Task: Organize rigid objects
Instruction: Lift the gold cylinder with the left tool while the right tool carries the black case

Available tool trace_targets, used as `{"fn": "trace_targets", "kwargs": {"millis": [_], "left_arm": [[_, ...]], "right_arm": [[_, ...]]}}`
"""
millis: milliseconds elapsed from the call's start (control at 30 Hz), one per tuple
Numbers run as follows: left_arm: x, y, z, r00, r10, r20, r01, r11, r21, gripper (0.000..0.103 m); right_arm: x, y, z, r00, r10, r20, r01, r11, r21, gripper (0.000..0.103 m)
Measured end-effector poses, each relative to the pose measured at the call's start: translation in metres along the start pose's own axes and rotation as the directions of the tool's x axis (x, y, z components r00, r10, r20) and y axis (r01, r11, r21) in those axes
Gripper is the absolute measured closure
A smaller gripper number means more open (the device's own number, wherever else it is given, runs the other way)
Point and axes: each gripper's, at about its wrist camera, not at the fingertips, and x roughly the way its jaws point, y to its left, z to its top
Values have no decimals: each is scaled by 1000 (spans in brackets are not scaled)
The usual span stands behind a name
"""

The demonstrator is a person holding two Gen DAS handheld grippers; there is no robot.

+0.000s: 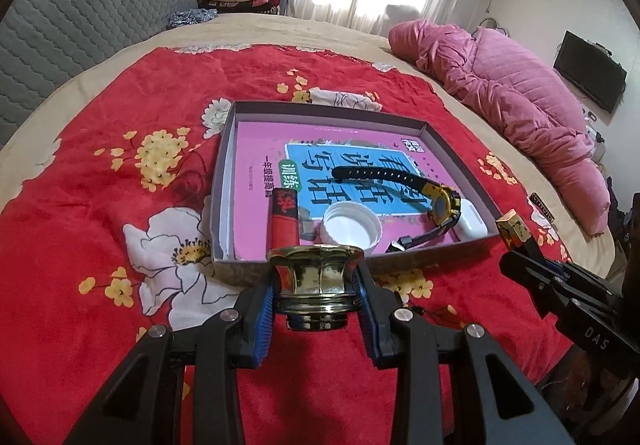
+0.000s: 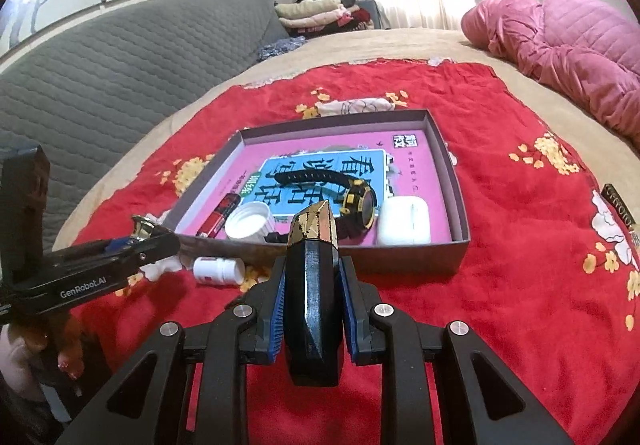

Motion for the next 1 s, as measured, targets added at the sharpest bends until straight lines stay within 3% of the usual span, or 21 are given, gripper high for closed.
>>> {"fn": "trace_targets", "kwargs": {"millis": [1000], "left_arm": [[25,30,19,999,9,31,-7,998,-55,67]], "right_arm": [[14,1,22,1000,-23,22,22,999,27,79]]}}
